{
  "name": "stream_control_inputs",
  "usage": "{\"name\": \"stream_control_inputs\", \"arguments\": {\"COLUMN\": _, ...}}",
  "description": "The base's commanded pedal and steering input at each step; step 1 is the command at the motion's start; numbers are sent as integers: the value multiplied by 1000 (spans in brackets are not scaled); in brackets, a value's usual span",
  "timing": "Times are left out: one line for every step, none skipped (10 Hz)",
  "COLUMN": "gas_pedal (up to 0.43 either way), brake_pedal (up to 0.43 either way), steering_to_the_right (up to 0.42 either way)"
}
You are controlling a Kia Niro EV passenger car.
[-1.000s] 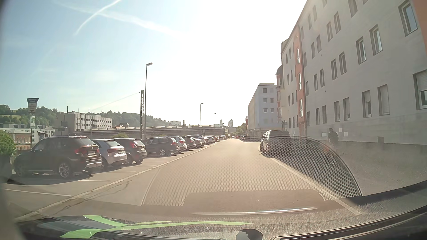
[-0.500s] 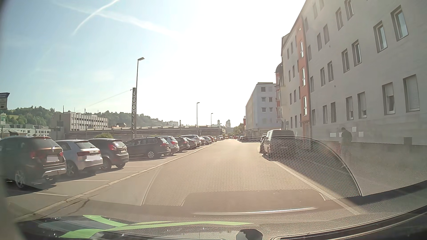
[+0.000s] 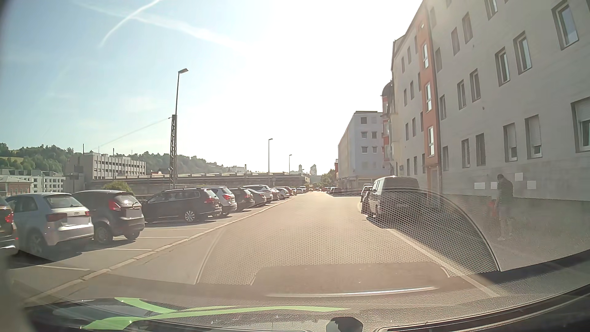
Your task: Follow the waypoints while adhering to traffic rules and regulations
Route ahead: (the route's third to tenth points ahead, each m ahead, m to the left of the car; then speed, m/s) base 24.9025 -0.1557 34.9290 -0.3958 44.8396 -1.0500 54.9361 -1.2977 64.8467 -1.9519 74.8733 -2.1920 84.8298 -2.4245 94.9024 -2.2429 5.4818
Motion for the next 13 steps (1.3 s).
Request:
{"name": "stream_control_inputs", "arguments": {"gas_pedal": 87, "brake_pedal": 0, "steering_to_the_right": 5}}
{"name": "stream_control_inputs", "arguments": {"gas_pedal": 67, "brake_pedal": 0, "steering_to_the_right": 5}}
{"name": "stream_control_inputs", "arguments": {"gas_pedal": 67, "brake_pedal": 0, "steering_to_the_right": 5}}
{"name": "stream_control_inputs", "arguments": {"gas_pedal": 59, "brake_pedal": 0, "steering_to_the_right": 5}}
{"name": "stream_control_inputs", "arguments": {"gas_pedal": 67, "brake_pedal": 0, "steering_to_the_right": 5}}
{"name": "stream_control_inputs", "arguments": {"gas_pedal": 79, "brake_pedal": 0, "steering_to_the_right": 5}}
{"name": "stream_control_inputs", "arguments": {"gas_pedal": 110, "brake_pedal": 0, "steering_to_the_right": 5}}
{"name": "stream_control_inputs", "arguments": {"gas_pedal": 110, "brake_pedal": 0, "steering_to_the_right": 5}}
{"name": "stream_control_inputs", "arguments": {"gas_pedal": 110, "brake_pedal": 0, "steering_to_the_right": 6}}
{"name": "stream_control_inputs", "arguments": {"gas_pedal": 110, "brake_pedal": 0, "steering_to_the_right": 6}}
{"name": "stream_control_inputs", "arguments": {"gas_pedal": 110, "brake_pedal": 0, "steering_to_the_right": 6}}
{"name": "stream_control_inputs", "arguments": {"gas_pedal": 110, "brake_pedal": 0, "steering_to_the_right": 7}}
{"name": "stream_control_inputs", "arguments": {"gas_pedal": 110, "brake_pedal": 0, "steering_to_the_right": 7}}
